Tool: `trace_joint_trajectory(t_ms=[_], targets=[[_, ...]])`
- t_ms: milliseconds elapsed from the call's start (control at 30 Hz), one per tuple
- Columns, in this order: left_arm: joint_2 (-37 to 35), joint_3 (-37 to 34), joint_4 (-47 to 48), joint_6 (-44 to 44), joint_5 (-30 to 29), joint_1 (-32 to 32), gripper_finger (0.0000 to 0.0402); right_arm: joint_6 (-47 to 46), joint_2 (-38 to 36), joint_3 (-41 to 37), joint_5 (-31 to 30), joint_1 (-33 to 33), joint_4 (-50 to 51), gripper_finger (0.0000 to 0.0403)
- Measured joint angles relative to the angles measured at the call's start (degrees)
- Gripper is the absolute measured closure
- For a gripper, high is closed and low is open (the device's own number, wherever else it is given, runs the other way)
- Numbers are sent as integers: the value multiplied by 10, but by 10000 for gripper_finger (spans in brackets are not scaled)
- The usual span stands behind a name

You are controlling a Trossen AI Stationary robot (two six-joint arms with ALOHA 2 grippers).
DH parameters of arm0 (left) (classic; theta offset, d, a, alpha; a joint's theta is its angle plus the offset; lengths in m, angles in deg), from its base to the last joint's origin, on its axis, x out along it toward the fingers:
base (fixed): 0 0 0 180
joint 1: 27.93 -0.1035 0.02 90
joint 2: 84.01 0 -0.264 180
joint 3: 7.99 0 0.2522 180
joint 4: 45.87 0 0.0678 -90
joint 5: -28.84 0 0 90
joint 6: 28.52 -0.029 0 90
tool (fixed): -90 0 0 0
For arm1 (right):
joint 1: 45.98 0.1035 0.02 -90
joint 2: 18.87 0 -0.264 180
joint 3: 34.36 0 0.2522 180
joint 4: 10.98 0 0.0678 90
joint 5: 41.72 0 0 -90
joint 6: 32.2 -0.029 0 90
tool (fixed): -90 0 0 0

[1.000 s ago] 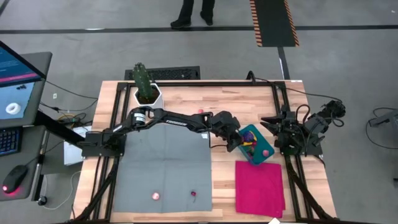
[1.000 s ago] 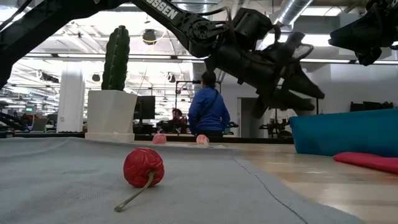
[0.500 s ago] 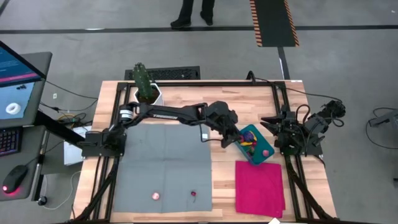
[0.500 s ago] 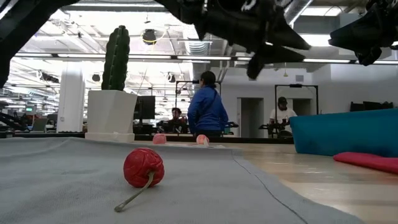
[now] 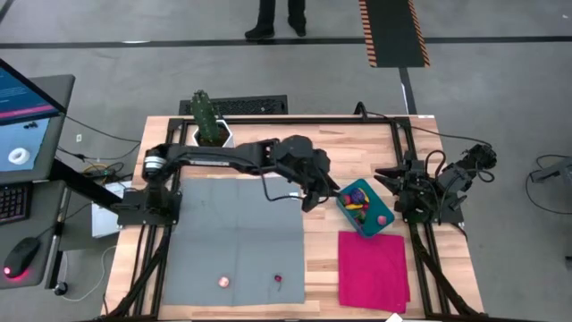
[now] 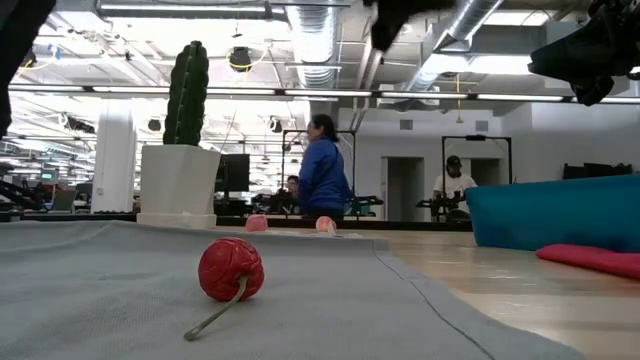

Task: Pick and placing Produce into tupperware
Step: Put the red cherry into the blue bin

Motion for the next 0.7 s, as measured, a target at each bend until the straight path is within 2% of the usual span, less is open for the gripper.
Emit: trace_joint_trajectory(t_ms=[100,367,533,700], targets=[[-35,0,-1,30,-8,0,314,0,0,0,0,0,0,280],[-139,0,66,-5,-29,30,315,0,0,0,0,0,0,280],[-206,0,78,-14,-76,63,315,0,0,0,0,0,0,280],[-276,0,149,-40,-153,113,315,0,0,0,0,0,0,280]])
